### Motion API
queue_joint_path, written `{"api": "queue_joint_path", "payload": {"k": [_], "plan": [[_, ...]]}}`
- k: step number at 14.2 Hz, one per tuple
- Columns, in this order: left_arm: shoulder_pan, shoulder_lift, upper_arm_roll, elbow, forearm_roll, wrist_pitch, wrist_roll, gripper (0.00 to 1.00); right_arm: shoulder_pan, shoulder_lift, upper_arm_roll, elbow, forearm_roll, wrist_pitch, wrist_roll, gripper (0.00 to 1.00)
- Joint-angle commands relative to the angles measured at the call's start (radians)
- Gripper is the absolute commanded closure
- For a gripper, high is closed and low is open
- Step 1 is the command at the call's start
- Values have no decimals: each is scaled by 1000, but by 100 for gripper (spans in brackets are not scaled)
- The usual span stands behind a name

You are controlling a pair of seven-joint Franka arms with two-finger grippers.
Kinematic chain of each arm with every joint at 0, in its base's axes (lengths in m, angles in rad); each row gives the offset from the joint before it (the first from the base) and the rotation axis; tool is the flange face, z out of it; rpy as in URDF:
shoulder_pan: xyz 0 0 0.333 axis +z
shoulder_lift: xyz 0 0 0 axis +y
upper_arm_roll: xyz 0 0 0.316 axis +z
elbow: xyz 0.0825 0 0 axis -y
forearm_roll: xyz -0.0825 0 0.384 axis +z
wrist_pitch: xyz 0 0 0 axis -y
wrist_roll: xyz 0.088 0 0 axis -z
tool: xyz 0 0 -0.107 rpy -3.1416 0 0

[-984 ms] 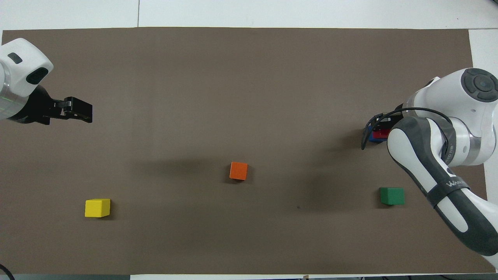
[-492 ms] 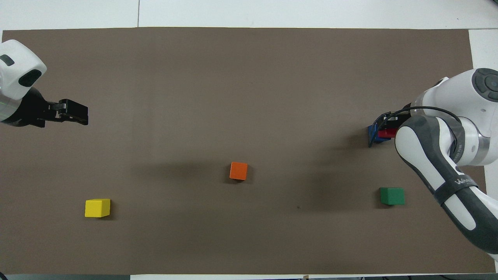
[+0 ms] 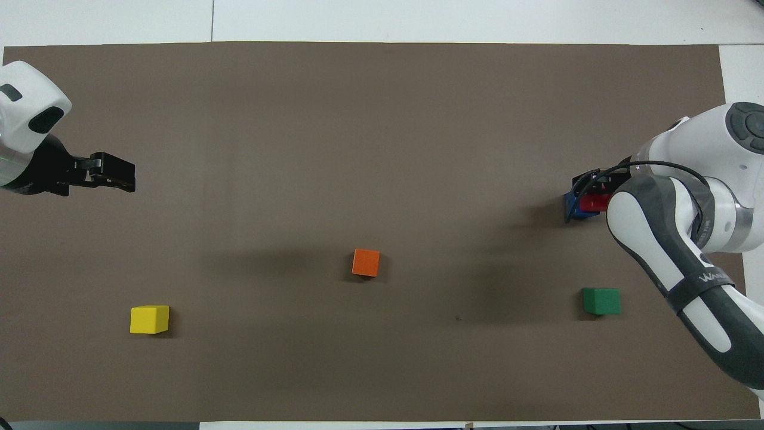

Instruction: Transfer red block to right arm and stack on blue block

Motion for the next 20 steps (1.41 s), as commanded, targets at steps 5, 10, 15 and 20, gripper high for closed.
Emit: {"api": "queue_joint_path", "payload": {"k": [5, 10, 15, 20], "plan": [[-2, -18, 6, -17, -15, -8, -10, 0, -3, -77, 3, 228, -19, -218, -251, 0], [-2, -18, 6, -17, -15, -8, -12, 0, -14, -187, 0, 310, -13, -415, -264, 0], [-2, -18, 6, -17, -15, -8, -10, 0, -32, -267, -10, 333, -11, -592, -257, 0], [-2, -18, 6, -17, -15, -8, -10, 0, 50, -295, -99, 330, -10, -601, -185, 0]]}}
